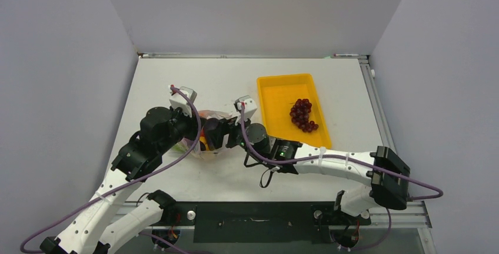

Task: Place the food in the zip-top bag and seal the zipper
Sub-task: Place the fake vegetable in the zipper food storage bag, then pick up the fake fruit from the bin.

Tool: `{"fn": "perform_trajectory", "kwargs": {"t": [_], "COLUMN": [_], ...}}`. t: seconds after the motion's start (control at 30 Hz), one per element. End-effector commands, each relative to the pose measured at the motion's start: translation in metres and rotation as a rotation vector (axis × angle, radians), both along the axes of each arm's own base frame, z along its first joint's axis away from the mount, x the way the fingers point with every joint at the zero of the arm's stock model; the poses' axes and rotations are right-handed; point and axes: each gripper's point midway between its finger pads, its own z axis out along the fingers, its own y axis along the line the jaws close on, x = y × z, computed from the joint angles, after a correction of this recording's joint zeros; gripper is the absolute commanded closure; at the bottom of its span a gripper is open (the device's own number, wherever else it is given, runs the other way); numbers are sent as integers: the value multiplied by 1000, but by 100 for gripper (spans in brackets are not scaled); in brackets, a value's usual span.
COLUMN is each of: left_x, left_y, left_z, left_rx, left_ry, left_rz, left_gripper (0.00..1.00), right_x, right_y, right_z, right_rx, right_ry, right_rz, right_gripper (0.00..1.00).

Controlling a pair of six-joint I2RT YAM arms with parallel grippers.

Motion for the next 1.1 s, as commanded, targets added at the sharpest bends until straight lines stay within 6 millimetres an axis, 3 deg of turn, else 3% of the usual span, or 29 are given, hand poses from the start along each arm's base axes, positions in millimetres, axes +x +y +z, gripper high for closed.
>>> {"fn": "perform_trajectory", "kwargs": {"t": [0.0,0.33,0.63,1.07], "left_x": [5,5,5,6], "left_y": [-2,-2,-4,-5], "left_z": [20,18,16,13], "left_rx": [-37,-33,-29,-23], "left_ry": [-55,-48,-42,-32], "left_rz": [8,9,3,-4], "left_gripper": [100,100,100,100], "right_x": [3,25,47,83], "right_y": [-34,-110,-180,-263], "right_z": [15,25,-8,-70], "right_rx": [-22,-142,-302,-403], "right_ry": [-42,-86,-21,122], "right_rz": [-72,-251,-389,-572], "right_gripper": [30,29,26,8]}}
